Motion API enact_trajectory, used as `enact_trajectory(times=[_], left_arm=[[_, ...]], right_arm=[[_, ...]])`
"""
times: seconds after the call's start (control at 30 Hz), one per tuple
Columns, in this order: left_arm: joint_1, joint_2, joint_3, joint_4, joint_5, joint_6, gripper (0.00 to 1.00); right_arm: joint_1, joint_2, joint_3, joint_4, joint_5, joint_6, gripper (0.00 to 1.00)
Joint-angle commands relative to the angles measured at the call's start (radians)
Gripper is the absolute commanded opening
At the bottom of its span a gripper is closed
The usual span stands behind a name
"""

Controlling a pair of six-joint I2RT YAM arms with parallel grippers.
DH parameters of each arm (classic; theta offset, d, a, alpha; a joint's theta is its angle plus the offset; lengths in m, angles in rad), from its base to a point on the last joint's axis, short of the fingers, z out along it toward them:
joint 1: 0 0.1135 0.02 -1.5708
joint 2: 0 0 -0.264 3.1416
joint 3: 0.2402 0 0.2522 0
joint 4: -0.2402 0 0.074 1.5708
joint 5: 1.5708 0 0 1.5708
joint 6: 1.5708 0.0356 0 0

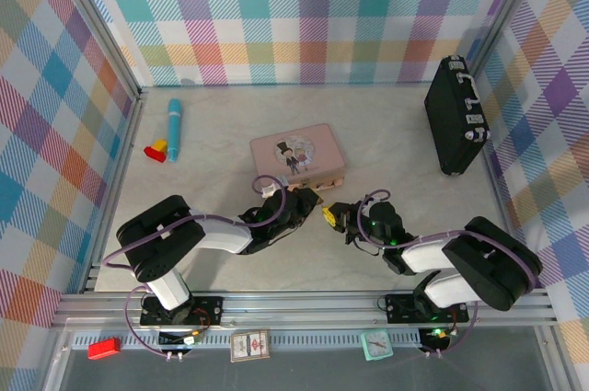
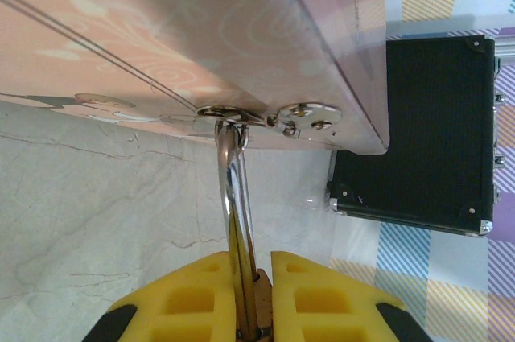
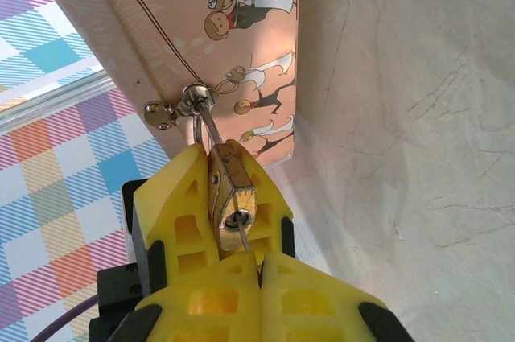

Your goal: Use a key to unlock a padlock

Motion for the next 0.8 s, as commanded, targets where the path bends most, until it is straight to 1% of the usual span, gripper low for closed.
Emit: enact_trajectory(times=[0.0, 0.17, 0.37, 0.5, 0.6, 0.67, 0.7, 0.77], left_arm=[[-0.086, -0.053, 0.054, 0.181, 0.189, -0.022, 0.0], [-0.086, -0.036, 0.056, 0.189, 0.195, -0.024, 0.0], [-0.094, -0.023, 0.067, 0.193, 0.202, -0.024, 0.0], [-0.095, -0.016, 0.071, 0.19, 0.202, -0.026, 0.0], [-0.095, -0.01, 0.073, 0.184, 0.206, -0.027, 0.0], [-0.095, -0.005, 0.073, 0.188, 0.205, -0.032, 0.0], [-0.095, -0.005, 0.073, 0.189, 0.207, -0.033, 0.0], [-0.095, -0.003, 0.074, 0.192, 0.208, -0.034, 0.0]], right_arm=[[-0.011, -0.032, 0.046, 0.06, 0.03, 0.023, 0.0], [-0.037, -0.036, 0.057, 0.071, -0.013, 0.044, 0.0], [-0.049, -0.027, 0.063, 0.09, -0.026, 0.065, 0.0], [-0.055, -0.042, 0.083, 0.062, -0.048, 0.045, 0.0], [-0.057, -0.097, 0.109, -0.038, -0.058, -0.004, 0.0], [-0.057, -0.153, 0.131, -0.172, -0.054, -0.05, 0.0], [-0.056, -0.174, 0.135, -0.209, -0.05, -0.072, 0.0], [-0.059, -0.207, 0.131, -0.231, -0.032, -0.099, 0.0]])
